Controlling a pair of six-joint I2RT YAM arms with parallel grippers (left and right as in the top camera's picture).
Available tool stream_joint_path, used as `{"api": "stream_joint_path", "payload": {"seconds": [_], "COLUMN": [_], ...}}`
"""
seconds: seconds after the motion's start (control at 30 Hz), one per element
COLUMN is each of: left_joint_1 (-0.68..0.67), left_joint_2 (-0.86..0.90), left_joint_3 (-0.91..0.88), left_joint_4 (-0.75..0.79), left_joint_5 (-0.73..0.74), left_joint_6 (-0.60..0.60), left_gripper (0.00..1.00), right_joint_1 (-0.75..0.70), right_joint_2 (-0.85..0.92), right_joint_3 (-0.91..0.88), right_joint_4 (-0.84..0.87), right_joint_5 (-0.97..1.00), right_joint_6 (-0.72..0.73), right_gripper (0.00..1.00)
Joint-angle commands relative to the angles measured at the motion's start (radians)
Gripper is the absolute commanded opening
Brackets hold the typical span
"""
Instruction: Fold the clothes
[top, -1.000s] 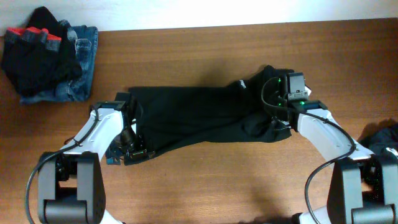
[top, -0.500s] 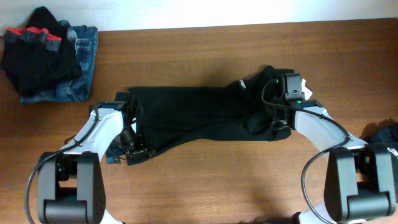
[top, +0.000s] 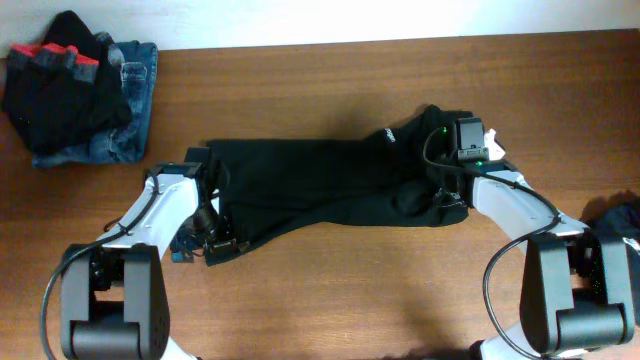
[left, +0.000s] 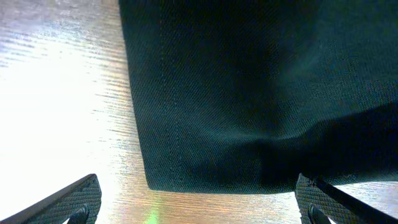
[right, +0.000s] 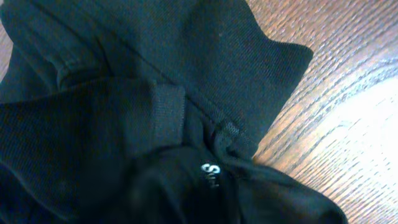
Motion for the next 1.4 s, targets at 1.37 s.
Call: {"api": "stream_joint_path", "payload": {"seconds": [1.37], "left_joint_1": [0.0], "left_joint_2": [-0.467], "left_joint_3": [-0.456], "left_joint_4": [0.323], "left_joint_5": [0.361], "left_joint_6": [-0.498], "left_gripper": [0.99], "right_joint_1": [-0.007], "right_joint_2": [-0.091], "right_joint_3": [0.025], "right_joint_4": [0.026], "right_joint_5": [-0.364], "right_joint_6": [0.011], "right_gripper": [0.99]}}
